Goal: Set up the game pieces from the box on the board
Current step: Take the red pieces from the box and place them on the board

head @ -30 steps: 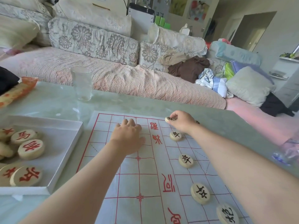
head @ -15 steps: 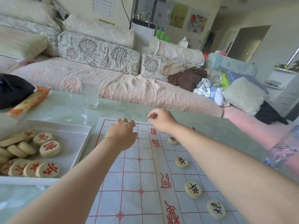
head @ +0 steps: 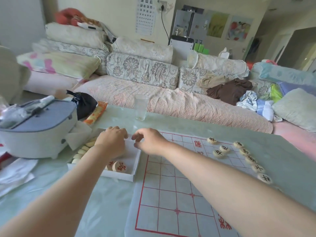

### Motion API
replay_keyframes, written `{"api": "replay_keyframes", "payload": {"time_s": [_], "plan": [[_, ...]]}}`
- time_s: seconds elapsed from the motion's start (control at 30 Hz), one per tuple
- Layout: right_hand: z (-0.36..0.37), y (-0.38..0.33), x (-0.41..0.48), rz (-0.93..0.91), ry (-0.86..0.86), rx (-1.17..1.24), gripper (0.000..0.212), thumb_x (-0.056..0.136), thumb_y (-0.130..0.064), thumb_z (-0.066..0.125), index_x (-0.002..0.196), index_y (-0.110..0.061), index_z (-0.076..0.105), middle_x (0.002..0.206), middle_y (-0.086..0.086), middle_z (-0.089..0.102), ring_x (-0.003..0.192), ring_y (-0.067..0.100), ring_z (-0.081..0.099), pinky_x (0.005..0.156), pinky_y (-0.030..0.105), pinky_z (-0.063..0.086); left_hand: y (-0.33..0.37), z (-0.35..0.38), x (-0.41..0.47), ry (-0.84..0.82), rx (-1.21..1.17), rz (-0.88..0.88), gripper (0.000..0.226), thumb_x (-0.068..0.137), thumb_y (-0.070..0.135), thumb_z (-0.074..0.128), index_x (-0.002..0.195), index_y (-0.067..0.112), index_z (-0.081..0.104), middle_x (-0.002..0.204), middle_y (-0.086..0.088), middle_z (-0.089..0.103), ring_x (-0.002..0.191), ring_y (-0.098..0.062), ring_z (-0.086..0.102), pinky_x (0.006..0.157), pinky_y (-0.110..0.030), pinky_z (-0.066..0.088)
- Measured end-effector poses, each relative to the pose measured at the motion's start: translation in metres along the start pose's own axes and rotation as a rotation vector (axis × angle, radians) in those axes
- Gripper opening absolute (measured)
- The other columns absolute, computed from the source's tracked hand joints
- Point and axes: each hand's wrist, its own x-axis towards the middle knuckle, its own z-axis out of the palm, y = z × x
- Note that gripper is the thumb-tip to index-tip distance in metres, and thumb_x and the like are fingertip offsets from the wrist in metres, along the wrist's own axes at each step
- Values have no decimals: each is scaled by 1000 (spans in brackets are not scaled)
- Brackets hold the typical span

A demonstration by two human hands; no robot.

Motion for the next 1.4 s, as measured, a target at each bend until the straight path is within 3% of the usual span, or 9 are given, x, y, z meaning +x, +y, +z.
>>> {"api": "replay_keyframes", "payload": {"time_s": [0.13,0.33,0.43,0.57,0.73,0.9,1.07,1.27,1.4], "plan": [[29,-27,9,-19,-76,-93,34,86,-23,68,119,-26,64,125,-1,63,115,17,58,97,30,46,-49,-8,-16,-27,6,-3,32,87,19,53,114,32,63,125,5,55,116,-20,43,91,-35,45],[57,-43,15,7,-124,-196,38,88,-34,66,123,-31,54,129,2,61,113,24,58,91,34,50,-84,-20,-27,-158,-36,56,46,83,13,44,115,39,64,112,11,52,115,-19,37,97,-31,39],[62,-42,15,10,-91,-202,33,89,-32,65,119,-34,52,126,-2,61,110,21,58,87,33,49,-91,-20,-29,-157,-22,102,54,81,10,47,120,45,60,119,11,53,115,-18,37,97,-34,43],[61,-39,16,10,-64,-224,33,88,-38,65,118,-33,53,125,-2,62,111,22,59,87,33,48,-84,-15,-28,-133,120,165,40,88,21,52,119,46,59,121,8,53,118,-19,37,92,-32,40],[56,-28,17,19,-12,-179,23,87,-37,68,106,-37,55,122,-4,63,112,20,59,90,31,48,-76,-9,-20,-96,189,157,32,88,39,56,120,39,60,126,6,58,127,-16,38,102,-34,29],[47,-15,13,23,38,-81,35,87,-20,67,119,-29,58,127,-3,61,118,16,56,95,26,44,-71,-10,-15,18,117,139,29,93,45,47,113,32,62,117,7,63,113,-18,44,95,-36,31],[37,-7,3,42,79,23,36,83,-26,74,117,-29,60,124,-4,62,112,16,58,89,24,43,-67,-2,-17,-57,-55,97,27,82,37,67,107,28,63,107,4,62,95,-17,55,76,-30,49],[27,-2,-10,40,73,50,44,78,-20,80,117,-27,60,121,-7,61,96,10,54,79,19,37,-55,-7,-22,-78,-250,2,26,70,22,81,91,22,66,88,9,57,79,-13,56,65,-23,49],[23,-1,-16,36,80,77,43,78,-20,80,116,-27,60,119,-8,60,98,10,55,78,19,37,-53,-10,-26,-39,-280,29,22,69,18,80,85,23,66,85,8,59,73,-8,55,58,-17,45]]}}
